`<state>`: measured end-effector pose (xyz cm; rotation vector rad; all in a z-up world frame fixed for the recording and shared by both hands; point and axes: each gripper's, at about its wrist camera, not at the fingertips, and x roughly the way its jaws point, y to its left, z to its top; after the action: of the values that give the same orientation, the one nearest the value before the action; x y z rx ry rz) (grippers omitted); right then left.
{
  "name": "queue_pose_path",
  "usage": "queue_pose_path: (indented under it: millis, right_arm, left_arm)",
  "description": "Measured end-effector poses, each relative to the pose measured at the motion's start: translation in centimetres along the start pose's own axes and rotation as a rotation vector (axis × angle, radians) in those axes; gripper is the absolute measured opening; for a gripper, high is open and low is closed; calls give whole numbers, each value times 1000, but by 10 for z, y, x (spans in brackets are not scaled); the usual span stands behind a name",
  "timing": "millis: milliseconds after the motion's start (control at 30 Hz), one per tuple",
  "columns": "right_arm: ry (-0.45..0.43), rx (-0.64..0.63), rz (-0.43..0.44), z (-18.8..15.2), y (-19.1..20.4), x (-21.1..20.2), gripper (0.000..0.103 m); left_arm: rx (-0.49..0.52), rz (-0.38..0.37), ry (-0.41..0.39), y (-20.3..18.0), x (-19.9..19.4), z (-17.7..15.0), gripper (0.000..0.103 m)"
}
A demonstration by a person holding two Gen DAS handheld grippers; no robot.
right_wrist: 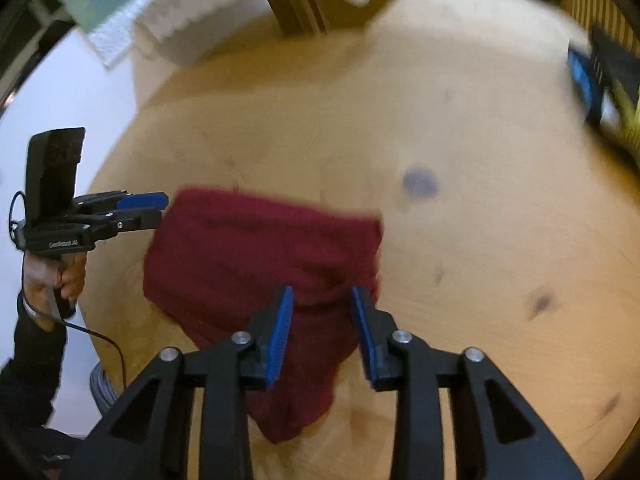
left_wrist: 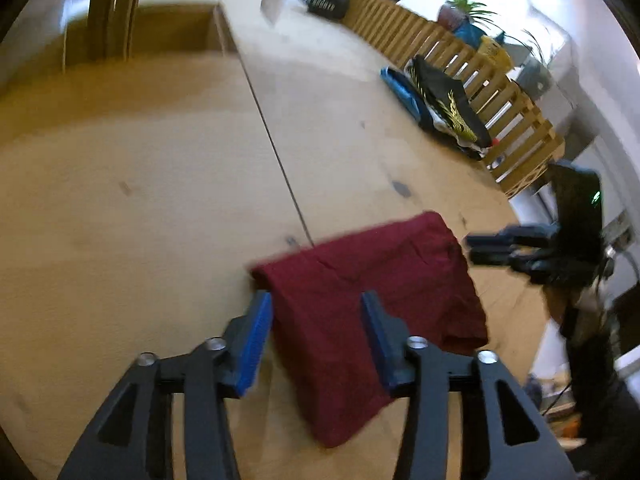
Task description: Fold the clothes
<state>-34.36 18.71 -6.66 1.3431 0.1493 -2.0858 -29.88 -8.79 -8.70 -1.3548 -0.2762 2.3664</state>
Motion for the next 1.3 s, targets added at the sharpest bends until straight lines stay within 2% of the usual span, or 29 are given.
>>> queue_pose_path:
  millis: [33,67,133,167,233,400,567,767,833,867,900,933,1000,1067,1167,1300]
  right_arm:
    - [-15,-32,-25,2,0,1,67]
    - [-29,-64,-50,5,0,2,71]
    - [-46,-118,-87,10,-3,6,71]
    - [-27,-119,-84,13,-8,15,71]
    - [7,-103,-63,14,-16,33,71]
    - [23,-115,-27,6,-20,49,71]
    - [-8,-144,-1,12,-20,55,71]
    - [-54,-158,86,15,-20,59,71]
    - [-71,-167,104,14,-18,59,69]
    - [-75,-165,118,13,-16,61,64]
    - [-79,-165,132,13,-15,61,55]
    - [-80,-163,144,12,-14,61,50]
    - [-73,-153,164,10,-13,61,30]
    - [-64,-140,174,8,-14,59,22]
    - [-59,-86,205,6,-16,50,17]
    - [-112,-69,224,3,-9,13,16]
  left_arm:
    - [22,9,-4,1,-3,2,62]
    - [37,6,3,2,-2,4,63]
    - [52,0,30,4,7,8,63]
    - [62,4,46,5,13,9,63]
    - [88,25,69,7,25,10,63]
    - [107,27,78,7,44,8,63]
    - [119,15,83,7,53,8,61]
    - [172,14,62,4,56,1,59]
    - [168,-5,54,5,55,0,52]
    - [166,-17,54,5,55,0,46]
    - [168,-28,54,4,55,-1,39]
    - [173,-37,55,3,55,-2,36]
    - [175,-52,49,1,56,-4,22]
    - [175,-65,39,-2,56,-6,18]
    - [143,-106,19,-3,51,-8,12]
    - [111,-193,-42,-8,19,-9,11]
